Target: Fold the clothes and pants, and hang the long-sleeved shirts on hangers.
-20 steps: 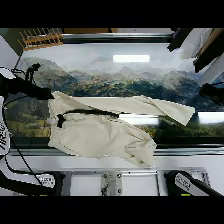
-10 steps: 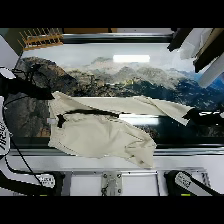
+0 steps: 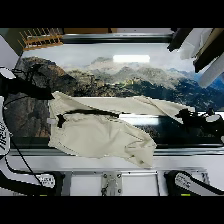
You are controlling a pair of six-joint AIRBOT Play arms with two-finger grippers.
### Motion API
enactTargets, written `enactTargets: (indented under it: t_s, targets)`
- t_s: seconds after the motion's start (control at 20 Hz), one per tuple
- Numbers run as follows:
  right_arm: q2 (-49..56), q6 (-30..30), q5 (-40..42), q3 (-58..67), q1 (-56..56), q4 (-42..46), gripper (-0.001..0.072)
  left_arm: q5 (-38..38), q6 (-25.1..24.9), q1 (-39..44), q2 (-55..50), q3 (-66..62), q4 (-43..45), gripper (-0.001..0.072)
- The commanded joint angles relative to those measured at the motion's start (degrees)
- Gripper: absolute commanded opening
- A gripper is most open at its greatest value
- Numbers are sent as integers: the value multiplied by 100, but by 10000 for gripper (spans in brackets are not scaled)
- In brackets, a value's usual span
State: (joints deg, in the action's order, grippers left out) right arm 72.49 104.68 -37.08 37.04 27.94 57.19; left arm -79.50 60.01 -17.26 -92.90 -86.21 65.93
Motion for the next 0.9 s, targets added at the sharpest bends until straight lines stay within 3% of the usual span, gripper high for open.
enactTargets:
  t_s: [0.0,0.05,0.1,0.15,0.3,0.45,0.6,0.85]
  targets:
    - [92,9,573,-28,-149,-26,339,24,4,0,-2,-7,2,20]
    - [92,9,673,-24,-149,-24,322,24,4,0,-2,-7,2,19]
    - [85,0,728,0,-146,22,227,24,4,-2,-2,-7,4,20]
    - [61,-160,684,105,-144,205,27,31,4,-4,-2,-7,7,20]
    - [-249,-380,157,826,-138,1191,12,131,4,-4,-2,-7,7,20]
    - [-973,-664,-1071,1963,-138,2444,11,205,4,-7,-2,-7,11,20]
    - [-2000,-1314,-2319,2625,-138,2623,11,205,2,-4,-2,-7,9,20]
    - [-2806,-1115,-3292,2671,-138,2623,10,210,2,-4,-2,-7,7,20]
